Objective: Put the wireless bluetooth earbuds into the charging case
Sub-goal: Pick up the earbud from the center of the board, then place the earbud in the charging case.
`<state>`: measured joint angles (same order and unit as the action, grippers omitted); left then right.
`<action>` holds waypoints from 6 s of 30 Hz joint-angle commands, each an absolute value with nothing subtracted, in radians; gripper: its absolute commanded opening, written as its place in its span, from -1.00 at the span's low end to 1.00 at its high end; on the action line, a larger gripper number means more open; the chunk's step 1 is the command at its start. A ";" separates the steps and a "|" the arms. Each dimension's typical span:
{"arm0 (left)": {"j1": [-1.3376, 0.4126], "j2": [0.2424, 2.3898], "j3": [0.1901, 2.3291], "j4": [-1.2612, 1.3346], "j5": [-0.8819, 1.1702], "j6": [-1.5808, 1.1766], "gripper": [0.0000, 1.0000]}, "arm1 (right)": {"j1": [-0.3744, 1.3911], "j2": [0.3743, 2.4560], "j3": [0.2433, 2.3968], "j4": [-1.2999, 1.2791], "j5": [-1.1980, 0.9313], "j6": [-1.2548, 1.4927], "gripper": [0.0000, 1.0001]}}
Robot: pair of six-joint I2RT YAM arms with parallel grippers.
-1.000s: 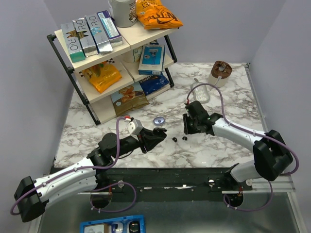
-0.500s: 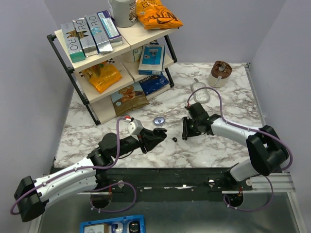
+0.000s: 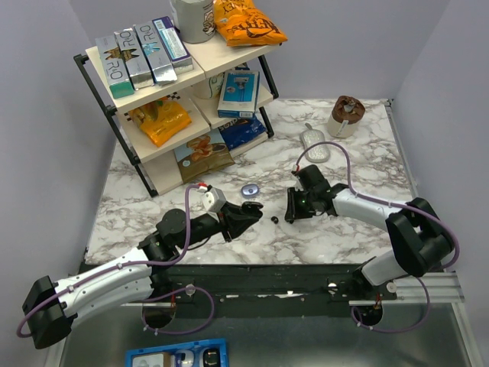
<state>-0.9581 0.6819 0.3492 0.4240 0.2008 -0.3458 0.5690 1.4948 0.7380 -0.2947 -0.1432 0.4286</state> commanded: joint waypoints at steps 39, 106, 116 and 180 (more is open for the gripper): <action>-0.971 0.692 0.344 0.463 0.204 -0.365 -1.00 | 0.565 1.433 0.678 -0.270 -0.164 0.442 -0.70; -0.925 1.066 0.348 1.040 0.485 -0.248 -1.00 | 0.480 0.902 0.877 -0.308 -0.965 0.526 -0.99; -0.923 1.120 0.362 1.106 0.523 -0.273 -1.00 | 0.485 0.908 0.887 -0.293 -0.997 0.529 -0.99; -0.940 1.252 0.428 1.247 0.572 -0.433 -1.00 | 0.592 0.999 0.953 -0.293 -0.910 0.460 -0.99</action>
